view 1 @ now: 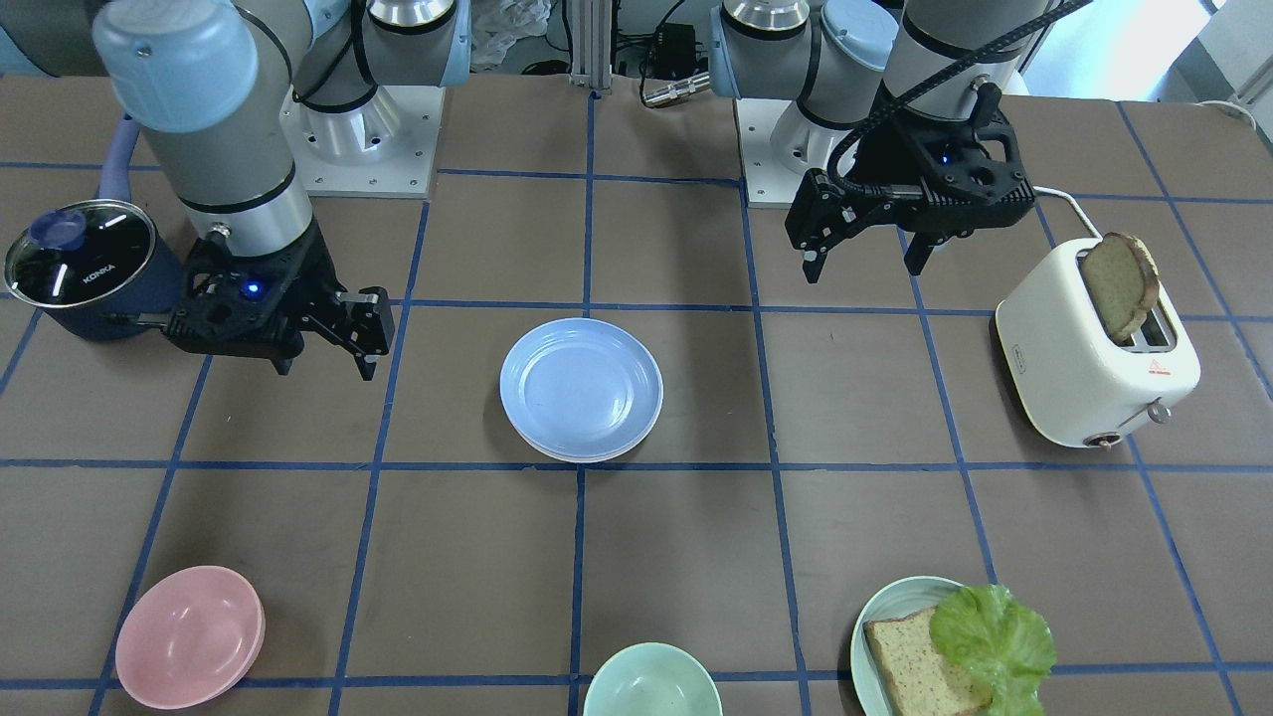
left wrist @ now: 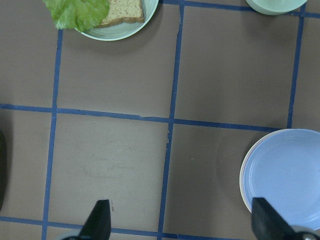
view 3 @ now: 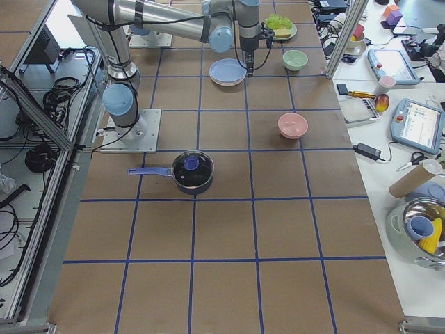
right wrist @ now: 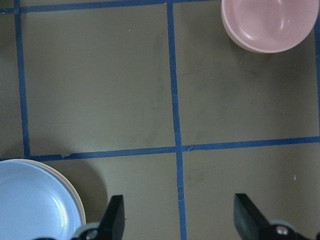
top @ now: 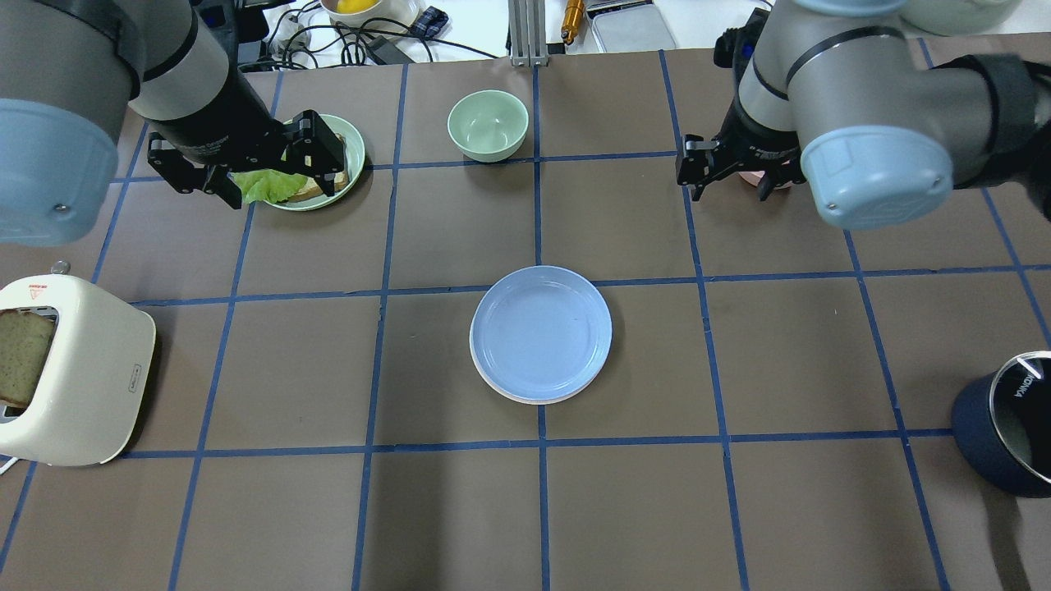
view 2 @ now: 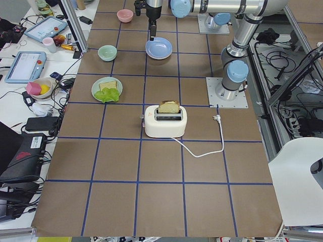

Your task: Stack three plates with pink and blue

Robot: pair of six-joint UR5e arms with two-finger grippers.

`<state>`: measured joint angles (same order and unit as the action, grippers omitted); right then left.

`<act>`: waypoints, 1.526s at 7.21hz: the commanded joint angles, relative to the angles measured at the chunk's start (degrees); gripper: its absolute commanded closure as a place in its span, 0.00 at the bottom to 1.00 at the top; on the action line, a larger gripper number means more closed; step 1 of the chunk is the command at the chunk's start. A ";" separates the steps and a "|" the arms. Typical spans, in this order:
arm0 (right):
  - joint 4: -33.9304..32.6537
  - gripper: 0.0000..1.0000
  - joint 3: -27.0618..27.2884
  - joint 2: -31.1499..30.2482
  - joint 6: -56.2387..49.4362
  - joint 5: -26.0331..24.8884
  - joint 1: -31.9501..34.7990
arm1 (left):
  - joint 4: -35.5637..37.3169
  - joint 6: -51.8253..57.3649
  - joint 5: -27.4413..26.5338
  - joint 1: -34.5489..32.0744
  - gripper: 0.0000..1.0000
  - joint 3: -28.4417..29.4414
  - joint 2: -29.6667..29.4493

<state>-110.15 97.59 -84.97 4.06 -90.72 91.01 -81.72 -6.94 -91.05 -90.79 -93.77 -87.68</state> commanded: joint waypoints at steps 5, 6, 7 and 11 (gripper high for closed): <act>16.27 0.00 -11.36 -2.13 -2.03 3.81 0.31 | 0.43 0.00 0.00 0.00 0.00 -0.01 -0.56; 16.28 0.00 -11.45 -2.57 -2.04 3.71 0.48 | 0.43 0.00 0.09 0.00 0.00 -0.01 -0.39; 16.37 0.00 -10.85 -3.18 -2.12 3.02 0.40 | 0.51 0.00 0.00 0.00 0.00 -0.01 -0.65; 16.54 0.00 -11.02 -3.27 -4.50 -0.15 0.31 | 0.51 0.00 0.09 0.00 0.00 -0.10 -0.38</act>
<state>-93.67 86.52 -88.31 -0.27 -90.67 91.47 -81.21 -6.94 -90.97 -90.79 -93.77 -88.13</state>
